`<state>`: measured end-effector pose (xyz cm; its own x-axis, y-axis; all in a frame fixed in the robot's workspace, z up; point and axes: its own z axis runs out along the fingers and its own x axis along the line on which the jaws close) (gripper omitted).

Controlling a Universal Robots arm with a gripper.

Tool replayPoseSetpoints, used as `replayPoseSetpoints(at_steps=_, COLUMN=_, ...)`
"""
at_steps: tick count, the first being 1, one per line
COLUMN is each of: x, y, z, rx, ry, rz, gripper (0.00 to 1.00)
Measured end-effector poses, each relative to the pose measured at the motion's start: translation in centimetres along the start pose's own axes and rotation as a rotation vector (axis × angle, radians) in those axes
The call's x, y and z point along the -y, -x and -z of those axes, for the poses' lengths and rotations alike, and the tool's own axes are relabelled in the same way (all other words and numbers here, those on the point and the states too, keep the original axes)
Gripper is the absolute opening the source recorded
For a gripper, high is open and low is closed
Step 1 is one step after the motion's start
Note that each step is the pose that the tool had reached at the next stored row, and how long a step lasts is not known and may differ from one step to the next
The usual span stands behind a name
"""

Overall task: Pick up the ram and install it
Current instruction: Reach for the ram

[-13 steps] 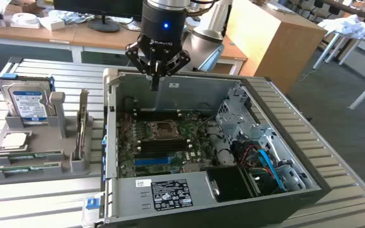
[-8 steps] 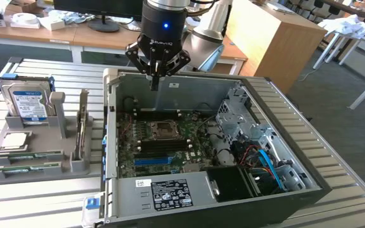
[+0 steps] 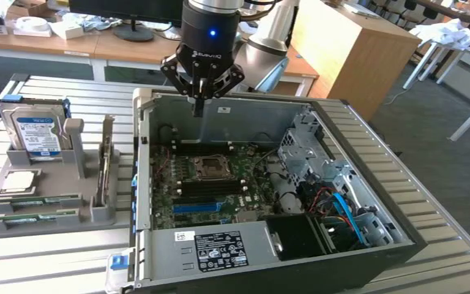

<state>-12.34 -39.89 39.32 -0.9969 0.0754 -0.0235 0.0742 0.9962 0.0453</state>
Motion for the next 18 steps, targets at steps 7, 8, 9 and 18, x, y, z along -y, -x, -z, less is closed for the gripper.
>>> replayPoseSetpoints(at_steps=7, x=0.06, y=-0.8, z=0.03, rx=-0.0002, ry=-0.0002, rz=0.000, gripper=0.10)
replayPoseSetpoints(at_steps=8, x=0.07, y=-0.9, z=0.04, rx=-0.0002, ry=-0.0002, rz=0.000, gripper=0.10)
replayPoseSetpoints(at_steps=9, x=0.08, y=-1.1, z=0.04, rx=-0.0002, ry=-0.0003, rz=0.000, gripper=0.10)
replayPoseSetpoints(at_steps=18, x=0.17, y=-2.4, z=0.07, rx=-0.0001, ry=-0.0002, rz=0.000, gripper=0.10)
